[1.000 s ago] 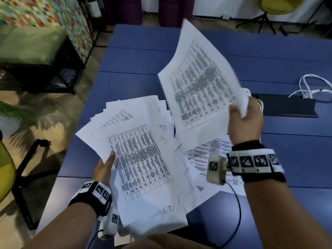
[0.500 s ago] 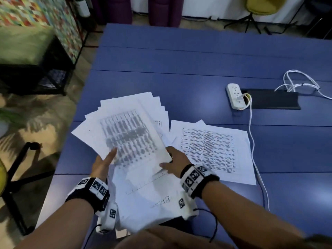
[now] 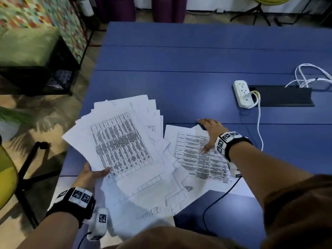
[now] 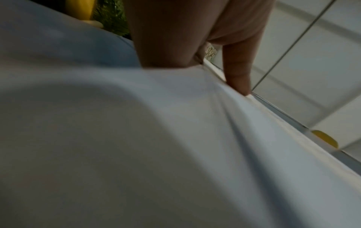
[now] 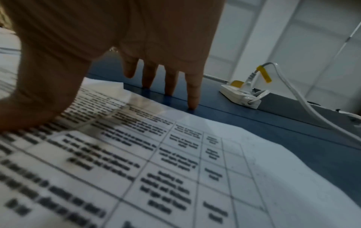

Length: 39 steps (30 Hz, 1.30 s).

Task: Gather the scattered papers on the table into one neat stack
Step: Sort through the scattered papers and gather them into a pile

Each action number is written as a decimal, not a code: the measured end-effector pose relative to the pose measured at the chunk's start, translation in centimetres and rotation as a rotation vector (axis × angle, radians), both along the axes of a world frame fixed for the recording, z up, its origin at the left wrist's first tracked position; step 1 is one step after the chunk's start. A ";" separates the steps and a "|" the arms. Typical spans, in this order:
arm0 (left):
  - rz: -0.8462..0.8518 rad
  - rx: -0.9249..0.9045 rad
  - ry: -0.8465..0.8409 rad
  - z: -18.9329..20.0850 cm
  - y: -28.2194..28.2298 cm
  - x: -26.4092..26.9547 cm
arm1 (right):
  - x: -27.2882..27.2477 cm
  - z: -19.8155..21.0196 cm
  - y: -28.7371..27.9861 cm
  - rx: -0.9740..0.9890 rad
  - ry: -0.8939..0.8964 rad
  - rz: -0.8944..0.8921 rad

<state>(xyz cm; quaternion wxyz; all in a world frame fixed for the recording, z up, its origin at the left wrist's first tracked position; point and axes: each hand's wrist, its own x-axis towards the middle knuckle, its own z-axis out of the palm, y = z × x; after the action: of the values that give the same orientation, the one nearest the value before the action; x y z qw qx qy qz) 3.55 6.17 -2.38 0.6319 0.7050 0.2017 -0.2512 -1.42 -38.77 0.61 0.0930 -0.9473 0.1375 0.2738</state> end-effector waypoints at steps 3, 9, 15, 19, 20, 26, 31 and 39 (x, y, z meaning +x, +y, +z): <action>-0.013 -0.076 0.039 -0.5 1.1 -0.5 | 0.9 0.6 0.9 -0.086 -0.020 0.015; 0.063 -0.126 0.018 -0.2 0.3 -0.7 | 2.2 0.6 1.9 -0.049 -0.053 0.016; 0.088 -0.097 -0.010 -0.7 0.6 -0.9 | 1.8 0.2 2.8 -0.031 -0.096 0.053; 0.086 -0.119 0.000 -1.0 0.7 -0.6 | 1.2 0.1 3.1 0.023 -0.119 0.002; 0.080 -0.123 0.005 -1.1 0.8 -0.5 | 1.1 0.1 3.1 0.034 -0.122 -0.009; 0.080 -0.128 -0.016 -1.1 0.7 -0.4 | 1.1 0.2 3.3 0.054 -0.136 -0.059; 0.093 -0.104 -0.031 -1.3 0.6 -0.4 | 1.4 0.3 3.0 0.150 -0.052 -0.137; 0.036 -0.089 0.003 -1.2 1.0 -0.2 | 3.9 8.3 0.8 -0.018 -0.266 -0.156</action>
<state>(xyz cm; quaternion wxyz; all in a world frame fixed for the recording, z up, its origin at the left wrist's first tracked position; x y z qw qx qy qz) 3.37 7.20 -3.57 0.6666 0.6721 0.2038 -0.2496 2.51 -37.96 8.89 0.1229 -0.9625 0.1998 0.1366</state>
